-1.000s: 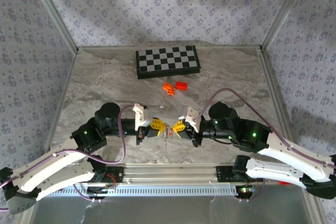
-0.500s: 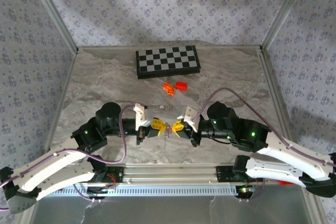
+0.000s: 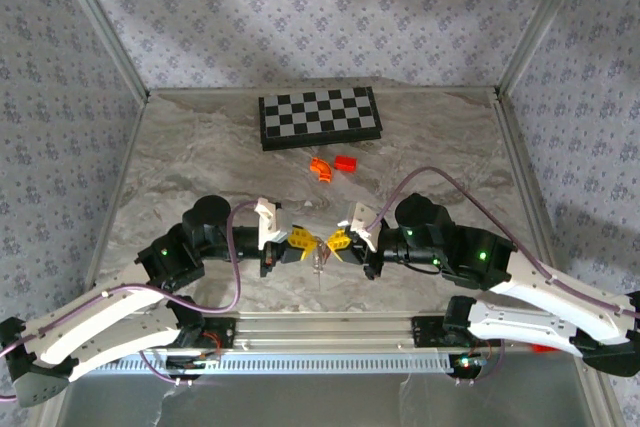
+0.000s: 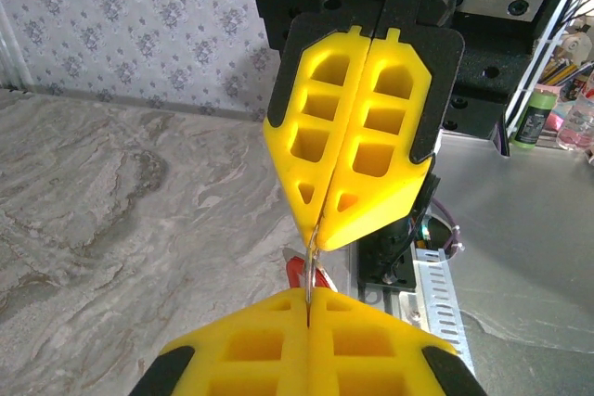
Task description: Put the keys on the keyring
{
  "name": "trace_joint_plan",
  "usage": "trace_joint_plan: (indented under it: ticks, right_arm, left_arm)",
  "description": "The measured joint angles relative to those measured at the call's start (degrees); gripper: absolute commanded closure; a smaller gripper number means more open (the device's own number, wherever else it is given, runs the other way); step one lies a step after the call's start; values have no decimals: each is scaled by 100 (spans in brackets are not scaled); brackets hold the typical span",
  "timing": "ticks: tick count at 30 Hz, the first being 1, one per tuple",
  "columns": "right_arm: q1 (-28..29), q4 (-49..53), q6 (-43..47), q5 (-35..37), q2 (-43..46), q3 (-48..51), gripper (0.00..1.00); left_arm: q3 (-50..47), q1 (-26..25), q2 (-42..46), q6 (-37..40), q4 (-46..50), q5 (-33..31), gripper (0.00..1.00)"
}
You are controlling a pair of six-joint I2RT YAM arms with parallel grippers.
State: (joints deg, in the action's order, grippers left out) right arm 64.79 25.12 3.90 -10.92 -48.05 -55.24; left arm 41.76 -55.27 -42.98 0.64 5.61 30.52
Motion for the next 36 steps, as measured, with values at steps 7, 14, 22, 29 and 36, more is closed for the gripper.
trace_joint_plan:
  ticks: [7,14,22,29,36]
  right_arm:
    - [-4,0,-2,-42,0,2,100]
    - [-4,-2,-22,-90,0,2,100]
    - [-26,-7,-48,-197,2,2,100]
    - [-44,0,-107,-238,85,2,100]
    - [-59,22,-133,-367,111,2,100]
  left_arm:
    - [0,0,0,2,0,15,100]
    - [0,-4,0,24,0,22,100]
    - [0,-26,-37,44,24,39,100]
    - [0,-26,-20,46,24,35,100]
    - [0,-26,-22,44,24,13,100]
